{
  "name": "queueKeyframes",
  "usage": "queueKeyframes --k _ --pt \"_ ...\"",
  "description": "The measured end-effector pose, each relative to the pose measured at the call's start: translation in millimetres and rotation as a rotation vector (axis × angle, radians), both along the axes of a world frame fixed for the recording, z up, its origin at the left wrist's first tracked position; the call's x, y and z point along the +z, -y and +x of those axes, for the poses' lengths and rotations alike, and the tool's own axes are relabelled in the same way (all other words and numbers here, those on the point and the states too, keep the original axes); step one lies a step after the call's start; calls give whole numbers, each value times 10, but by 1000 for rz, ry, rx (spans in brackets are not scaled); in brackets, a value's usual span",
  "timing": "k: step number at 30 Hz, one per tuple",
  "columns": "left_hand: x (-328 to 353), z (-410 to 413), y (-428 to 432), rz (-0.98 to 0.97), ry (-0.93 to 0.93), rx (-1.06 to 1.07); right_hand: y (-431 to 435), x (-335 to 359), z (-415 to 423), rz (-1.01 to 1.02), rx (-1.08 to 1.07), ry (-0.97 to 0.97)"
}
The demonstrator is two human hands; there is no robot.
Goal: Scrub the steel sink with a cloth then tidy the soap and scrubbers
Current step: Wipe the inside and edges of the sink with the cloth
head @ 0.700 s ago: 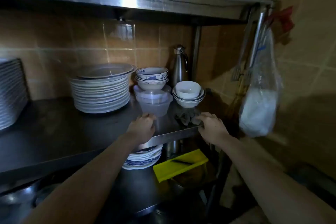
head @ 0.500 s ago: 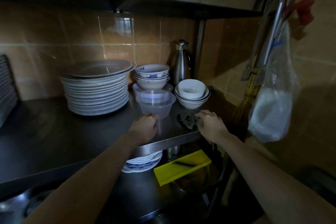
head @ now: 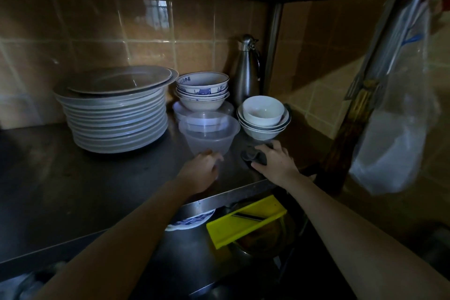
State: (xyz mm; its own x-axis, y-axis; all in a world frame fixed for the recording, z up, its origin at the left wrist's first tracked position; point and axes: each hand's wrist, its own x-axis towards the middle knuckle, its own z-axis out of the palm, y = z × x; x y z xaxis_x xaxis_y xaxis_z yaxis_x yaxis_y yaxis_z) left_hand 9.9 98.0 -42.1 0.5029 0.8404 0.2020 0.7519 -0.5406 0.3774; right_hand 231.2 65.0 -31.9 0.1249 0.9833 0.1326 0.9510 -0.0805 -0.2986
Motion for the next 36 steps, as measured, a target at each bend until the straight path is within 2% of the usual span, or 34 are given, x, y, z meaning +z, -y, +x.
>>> queueKeyframes --k 15,29,36 --pt "-7 -37 57 97 50 -58 167 -87 -31 163 12 38" --pt "-103 547 419 90 64 -193 1059 -208 395 122 -116 -84" --pt "-121 956 719 272 49 -302 1681 -395 874 154 -242 -100"
